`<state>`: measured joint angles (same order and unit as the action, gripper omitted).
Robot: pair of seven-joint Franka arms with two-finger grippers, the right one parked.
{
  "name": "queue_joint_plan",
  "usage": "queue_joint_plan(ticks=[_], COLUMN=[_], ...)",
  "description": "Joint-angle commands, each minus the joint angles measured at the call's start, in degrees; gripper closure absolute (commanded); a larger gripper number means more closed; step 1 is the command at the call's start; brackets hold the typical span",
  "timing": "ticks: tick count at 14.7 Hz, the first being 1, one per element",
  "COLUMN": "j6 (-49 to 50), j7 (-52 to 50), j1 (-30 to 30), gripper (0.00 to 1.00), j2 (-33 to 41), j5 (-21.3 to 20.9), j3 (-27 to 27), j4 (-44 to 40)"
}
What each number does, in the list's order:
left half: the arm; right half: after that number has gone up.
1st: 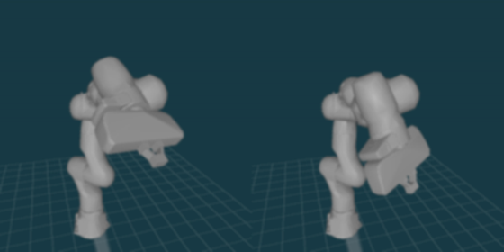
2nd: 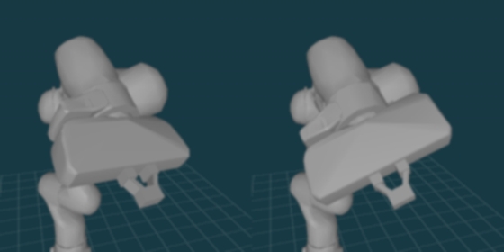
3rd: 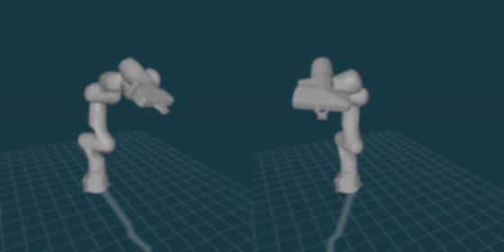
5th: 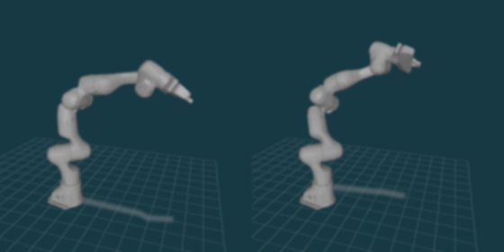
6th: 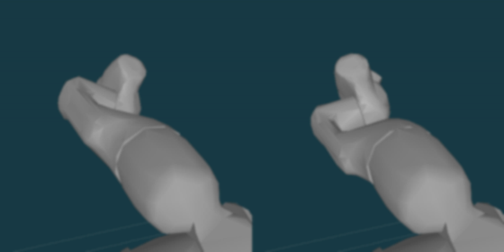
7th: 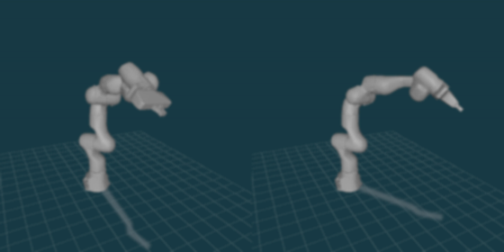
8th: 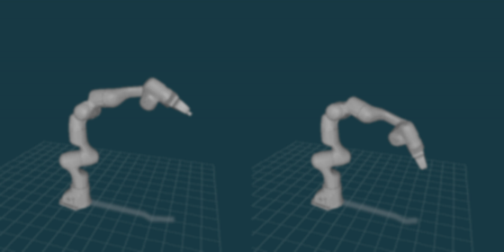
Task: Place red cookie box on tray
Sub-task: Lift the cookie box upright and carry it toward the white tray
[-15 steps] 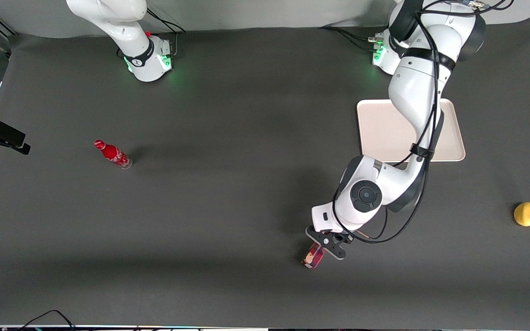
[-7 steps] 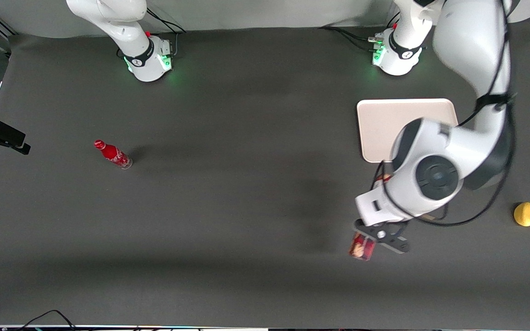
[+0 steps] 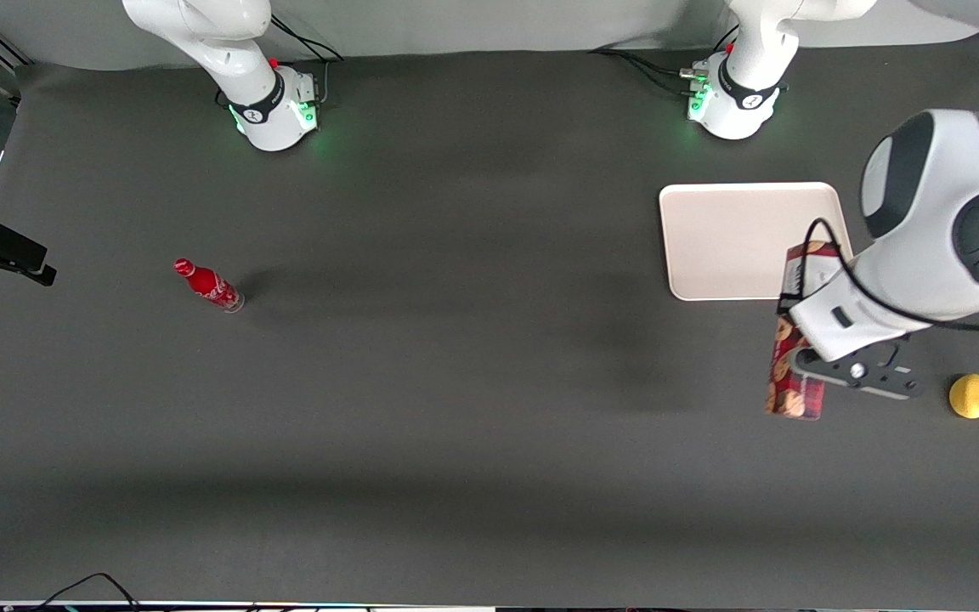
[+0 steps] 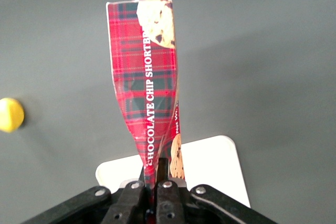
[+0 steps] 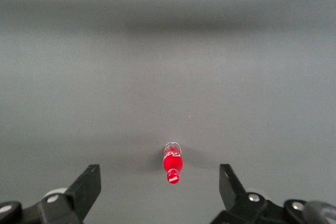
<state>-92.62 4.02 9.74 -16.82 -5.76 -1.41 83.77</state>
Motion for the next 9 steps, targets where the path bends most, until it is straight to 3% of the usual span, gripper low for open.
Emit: queue_joint_plan(ticks=[1,6,9], j6=[-10.7,-22.5,-26.9], j7=[1.9,9.6,12.8], j1=[0.4,0.4,-0.9], gripper=[1.0,1.0,1.0], j2=[13.8,25.8,28.6], j5=[-0.8,-0.9,-0.9], j3=[3.6,13.0,17.9], j4=[21.5,41.6,49.2])
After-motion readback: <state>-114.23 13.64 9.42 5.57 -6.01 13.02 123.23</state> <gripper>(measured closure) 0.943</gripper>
